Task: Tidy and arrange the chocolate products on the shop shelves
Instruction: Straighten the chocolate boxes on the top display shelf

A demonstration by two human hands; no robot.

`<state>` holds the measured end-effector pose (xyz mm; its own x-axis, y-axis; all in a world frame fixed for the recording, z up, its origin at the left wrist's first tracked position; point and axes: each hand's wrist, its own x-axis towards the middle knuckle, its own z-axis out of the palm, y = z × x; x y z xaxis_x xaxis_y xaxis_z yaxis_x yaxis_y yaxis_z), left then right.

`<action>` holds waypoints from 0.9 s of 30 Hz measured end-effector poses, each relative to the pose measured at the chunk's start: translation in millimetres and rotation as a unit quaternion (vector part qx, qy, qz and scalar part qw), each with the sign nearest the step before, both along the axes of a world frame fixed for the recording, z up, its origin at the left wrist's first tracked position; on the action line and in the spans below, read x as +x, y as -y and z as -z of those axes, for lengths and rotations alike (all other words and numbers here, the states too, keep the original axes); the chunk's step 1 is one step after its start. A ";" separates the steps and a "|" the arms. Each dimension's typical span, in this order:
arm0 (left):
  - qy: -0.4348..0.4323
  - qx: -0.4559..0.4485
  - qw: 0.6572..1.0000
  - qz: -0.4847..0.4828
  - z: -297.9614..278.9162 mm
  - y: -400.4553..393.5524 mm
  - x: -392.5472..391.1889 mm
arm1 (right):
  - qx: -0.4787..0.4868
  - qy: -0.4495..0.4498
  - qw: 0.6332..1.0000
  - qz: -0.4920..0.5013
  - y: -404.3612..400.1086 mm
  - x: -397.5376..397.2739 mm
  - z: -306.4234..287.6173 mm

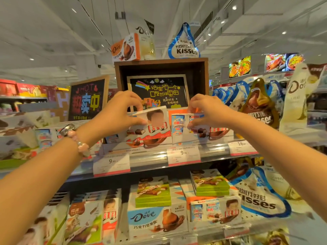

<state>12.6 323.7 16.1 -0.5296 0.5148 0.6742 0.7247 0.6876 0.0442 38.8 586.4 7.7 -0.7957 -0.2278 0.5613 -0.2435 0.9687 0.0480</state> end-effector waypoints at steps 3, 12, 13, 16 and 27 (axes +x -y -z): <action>-0.009 0.053 0.998 0.030 -5.3 2.3 4.6 | -0.024 -0.021 0.999 -0.028 -2.1 9.9 -4.7; -0.024 0.085 0.994 0.058 -20.4 17.6 28.7 | -0.139 -0.107 0.976 -0.127 2.6 29.3 -21.5; -0.020 0.088 0.994 0.057 -22.1 21.0 30.8 | -0.153 -0.104 0.972 -0.143 6.5 30.5 -21.8; 0.001 0.113 0.993 0.038 -25.5 34.2 34.8 | -0.150 -0.127 0.968 -0.154 19.5 30.7 -19.1; 0.045 0.072 0.994 -0.074 -23.3 122.8 36.0 | -0.122 -0.170 0.963 -0.168 93.8 20.2 -26.8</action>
<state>48.6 200.9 39.4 -0.6538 0.3279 0.6819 0.6046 0.7683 0.2103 58.9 492.6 34.5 -0.4614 -0.2695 0.8453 -0.5558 0.8304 -0.0386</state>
